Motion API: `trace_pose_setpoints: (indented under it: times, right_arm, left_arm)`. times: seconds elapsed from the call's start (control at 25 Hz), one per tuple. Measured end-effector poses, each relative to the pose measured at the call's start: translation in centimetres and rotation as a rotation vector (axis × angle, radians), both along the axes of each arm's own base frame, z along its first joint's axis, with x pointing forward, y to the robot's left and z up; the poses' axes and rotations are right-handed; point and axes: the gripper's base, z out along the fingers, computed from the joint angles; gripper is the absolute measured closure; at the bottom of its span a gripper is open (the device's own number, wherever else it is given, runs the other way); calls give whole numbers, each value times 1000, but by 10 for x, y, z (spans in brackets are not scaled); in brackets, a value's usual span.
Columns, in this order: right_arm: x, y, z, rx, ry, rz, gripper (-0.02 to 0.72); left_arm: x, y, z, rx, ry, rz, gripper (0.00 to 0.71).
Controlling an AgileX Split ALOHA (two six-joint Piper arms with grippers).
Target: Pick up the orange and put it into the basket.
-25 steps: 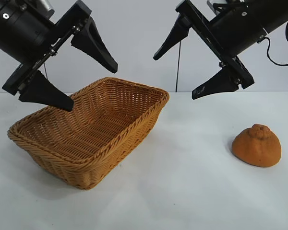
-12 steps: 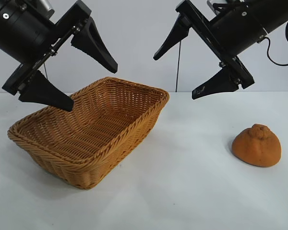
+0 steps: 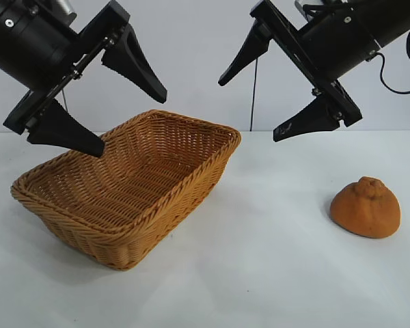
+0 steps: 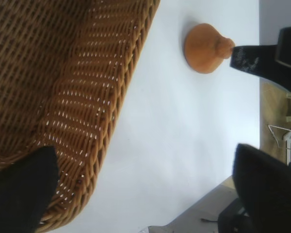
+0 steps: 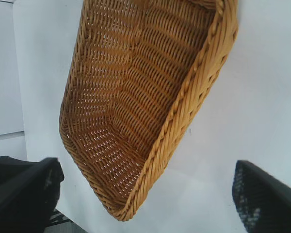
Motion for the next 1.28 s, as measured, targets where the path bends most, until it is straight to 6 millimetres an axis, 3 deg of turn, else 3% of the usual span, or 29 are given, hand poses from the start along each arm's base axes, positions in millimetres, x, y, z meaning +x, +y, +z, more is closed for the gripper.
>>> trace_pose_setpoints:
  times: [0.28, 0.48, 0.64, 0.84, 1.04, 1.28]
  right_arm:
    - [0, 0, 0, -1, 0, 1, 42]
    - [0, 0, 0, 0, 2, 2, 42]
    - [-1, 0, 0, 1, 6, 6, 42]
    - [-1, 0, 0, 1, 6, 6, 42]
    - [-1, 0, 0, 1, 6, 6, 42]
    - [-1, 0, 0, 1, 6, 6, 42]
  left_arm:
    - [-2, 7, 17, 6, -23, -2, 17]
    - [-20, 15, 45, 10, 9, 82, 17]
    - [-34, 22, 53, 58, 129, 193, 17]
    - [-43, 19, 47, 160, 259, 405, 17]
    - [-41, 13, 44, 223, 232, 581, 17]
    - [-26, 8, 10, 285, 324, 679, 17]
